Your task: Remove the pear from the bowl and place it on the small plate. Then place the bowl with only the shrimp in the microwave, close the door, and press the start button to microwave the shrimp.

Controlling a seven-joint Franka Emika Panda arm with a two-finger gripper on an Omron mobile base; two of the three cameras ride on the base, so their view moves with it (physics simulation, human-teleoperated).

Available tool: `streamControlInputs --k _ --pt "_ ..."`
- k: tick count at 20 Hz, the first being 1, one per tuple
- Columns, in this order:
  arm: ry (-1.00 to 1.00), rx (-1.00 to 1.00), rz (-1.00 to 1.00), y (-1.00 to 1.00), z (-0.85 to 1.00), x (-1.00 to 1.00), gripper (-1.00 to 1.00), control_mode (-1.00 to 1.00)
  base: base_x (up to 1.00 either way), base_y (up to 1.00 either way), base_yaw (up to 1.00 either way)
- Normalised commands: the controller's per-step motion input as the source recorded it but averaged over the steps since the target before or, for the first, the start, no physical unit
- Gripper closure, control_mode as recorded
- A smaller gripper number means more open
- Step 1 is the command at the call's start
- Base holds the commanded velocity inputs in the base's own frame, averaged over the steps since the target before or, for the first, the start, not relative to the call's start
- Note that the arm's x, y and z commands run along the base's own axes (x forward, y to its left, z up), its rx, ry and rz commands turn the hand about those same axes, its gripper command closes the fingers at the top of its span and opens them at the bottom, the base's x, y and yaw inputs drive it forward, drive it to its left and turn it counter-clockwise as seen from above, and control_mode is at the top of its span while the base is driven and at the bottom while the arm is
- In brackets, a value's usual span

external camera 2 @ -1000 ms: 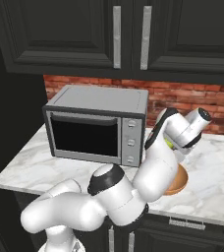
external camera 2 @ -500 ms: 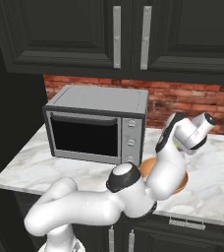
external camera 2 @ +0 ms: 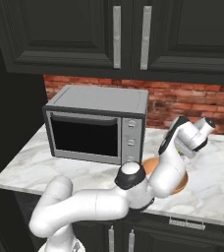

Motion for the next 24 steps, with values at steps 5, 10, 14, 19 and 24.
streamControlInputs --k 5,10,14,19,24 --pt "0.02 -0.08 0.0 0.16 -0.16 0.0 -1.0 -1.0 0.0 0.0 0.0" --pt "0.0 -0.02 0.0 0.36 0.0 0.0 -1.0 -1.0 0.0 0.0 0.0" --pt "0.0 0.0 0.0 0.23 0.05 -0.01 -1.0 -1.0 0.0 0.0 0.0" --pt "-0.05 0.0 0.0 0.0 0.44 -0.13 -1.0 -1.0 0.0 0.0 0.0" --pt "-0.16 0.0 -0.05 -0.05 0.66 -0.49 -1.0 -1.0 0.0 0.0 0.0"
